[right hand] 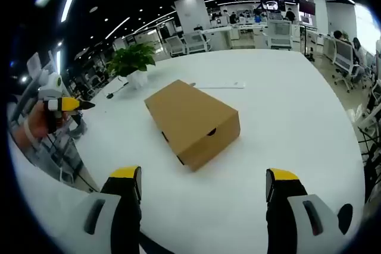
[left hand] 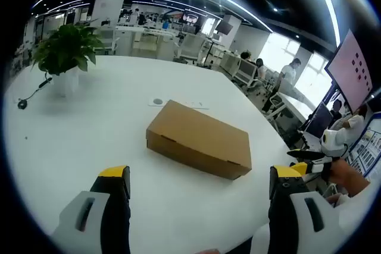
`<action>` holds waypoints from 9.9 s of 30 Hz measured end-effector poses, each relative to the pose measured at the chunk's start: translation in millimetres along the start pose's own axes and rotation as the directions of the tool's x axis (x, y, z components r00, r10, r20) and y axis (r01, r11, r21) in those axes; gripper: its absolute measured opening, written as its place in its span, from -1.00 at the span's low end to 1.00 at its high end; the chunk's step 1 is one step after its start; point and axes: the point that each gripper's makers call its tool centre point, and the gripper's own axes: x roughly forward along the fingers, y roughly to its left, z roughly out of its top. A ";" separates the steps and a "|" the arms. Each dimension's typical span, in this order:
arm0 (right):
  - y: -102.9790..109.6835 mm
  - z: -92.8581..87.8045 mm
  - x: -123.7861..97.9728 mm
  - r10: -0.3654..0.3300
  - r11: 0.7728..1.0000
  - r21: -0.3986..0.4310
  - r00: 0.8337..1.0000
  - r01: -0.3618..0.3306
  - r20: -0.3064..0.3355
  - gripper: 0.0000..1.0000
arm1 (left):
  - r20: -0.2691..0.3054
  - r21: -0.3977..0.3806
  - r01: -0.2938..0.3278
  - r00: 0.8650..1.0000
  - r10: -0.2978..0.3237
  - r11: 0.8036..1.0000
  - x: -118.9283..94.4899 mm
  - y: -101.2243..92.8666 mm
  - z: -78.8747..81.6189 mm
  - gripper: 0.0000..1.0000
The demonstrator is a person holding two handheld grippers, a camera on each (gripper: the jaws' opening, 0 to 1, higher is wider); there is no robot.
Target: Operate the shoe box by opening the lid, removing the specified soft item, and placing it in the target area until the item is outside and the box remains undamaged.
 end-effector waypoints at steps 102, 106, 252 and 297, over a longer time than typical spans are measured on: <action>5.0 21.0 81.8 0.032 0.929 0.363 0.994 -0.067 0.100 0.64 | 0.048 0.119 0.039 0.998 -0.045 0.992 1.5 34.1 33.1 0.98; 2.6 22.8 86.2 0.039 0.918 0.388 0.993 -0.079 0.108 0.62 | 0.045 0.109 0.035 0.998 -0.040 0.993 1.5 37.2 31.4 0.98; -32.3 17.5 138.7 0.276 0.612 0.713 0.937 -0.342 0.212 -0.46 | 0.021 0.134 0.018 1.000 -0.021 0.991 41.5 -25.9 62.7 0.98; -30.8 20.8 137.8 0.261 0.627 0.710 0.945 -0.321 0.196 -0.46 | -0.122 0.026 0.178 0.977 -0.174 0.984 122.4 38.3 82.2 0.92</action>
